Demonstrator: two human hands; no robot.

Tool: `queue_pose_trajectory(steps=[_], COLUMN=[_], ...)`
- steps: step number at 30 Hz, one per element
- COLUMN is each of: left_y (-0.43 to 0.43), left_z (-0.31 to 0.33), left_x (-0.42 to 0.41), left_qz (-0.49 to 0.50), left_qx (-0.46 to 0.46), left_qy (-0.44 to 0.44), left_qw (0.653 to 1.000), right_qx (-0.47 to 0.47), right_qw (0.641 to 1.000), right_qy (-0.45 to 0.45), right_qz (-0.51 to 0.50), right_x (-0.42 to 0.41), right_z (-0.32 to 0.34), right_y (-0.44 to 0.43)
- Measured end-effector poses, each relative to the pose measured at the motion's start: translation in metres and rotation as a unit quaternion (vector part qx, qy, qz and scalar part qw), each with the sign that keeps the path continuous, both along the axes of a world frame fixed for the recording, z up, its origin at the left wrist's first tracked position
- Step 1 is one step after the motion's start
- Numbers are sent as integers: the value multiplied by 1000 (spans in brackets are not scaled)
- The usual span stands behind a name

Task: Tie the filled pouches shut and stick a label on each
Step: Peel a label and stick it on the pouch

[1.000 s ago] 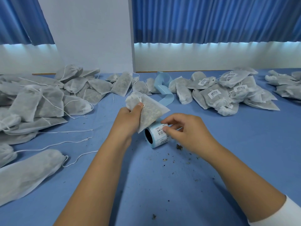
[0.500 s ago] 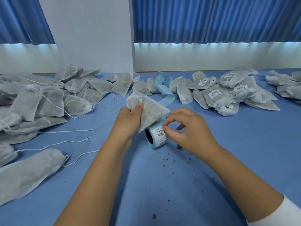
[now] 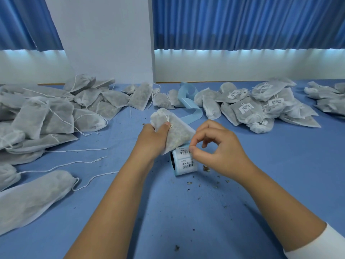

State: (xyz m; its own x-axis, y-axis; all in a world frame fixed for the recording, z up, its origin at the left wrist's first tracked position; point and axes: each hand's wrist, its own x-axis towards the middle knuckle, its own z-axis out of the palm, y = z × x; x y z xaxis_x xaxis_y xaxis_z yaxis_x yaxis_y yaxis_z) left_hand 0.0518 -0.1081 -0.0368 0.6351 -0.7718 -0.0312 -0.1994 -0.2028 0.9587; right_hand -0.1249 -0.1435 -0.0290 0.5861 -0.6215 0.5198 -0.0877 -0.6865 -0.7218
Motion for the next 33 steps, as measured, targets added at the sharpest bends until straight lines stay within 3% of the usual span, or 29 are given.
queue_pose_trajectory(steps=[4, 10, 15, 20, 28, 33], left_y=[1, 8, 12, 15, 19, 21], left_z=[1, 6, 12, 16, 18, 19], left_x=[-4, -8, -11, -17, -18, -17], left_qz=[-31, -45, -71, -90, -144, -165], left_qx=[12, -19, -81, -123, -120, -123], left_qy=[-3, 3, 3, -39, -25, -20], left_qw=[999, 999, 994, 987, 982, 978], right_qx=[95, 264, 304, 337, 363, 281], right_qw=[992, 939, 918, 900, 890, 940], right_qy=[-82, -217, -249, -267, -264, -194], right_qz=[22, -33, -39, 72, 87, 3], right_x=[-2, -3, -3, 0, 0, -3], right_z=[7, 11, 14, 18, 20, 18], right_y=[-2, -10, -10, -4, -4, -11])
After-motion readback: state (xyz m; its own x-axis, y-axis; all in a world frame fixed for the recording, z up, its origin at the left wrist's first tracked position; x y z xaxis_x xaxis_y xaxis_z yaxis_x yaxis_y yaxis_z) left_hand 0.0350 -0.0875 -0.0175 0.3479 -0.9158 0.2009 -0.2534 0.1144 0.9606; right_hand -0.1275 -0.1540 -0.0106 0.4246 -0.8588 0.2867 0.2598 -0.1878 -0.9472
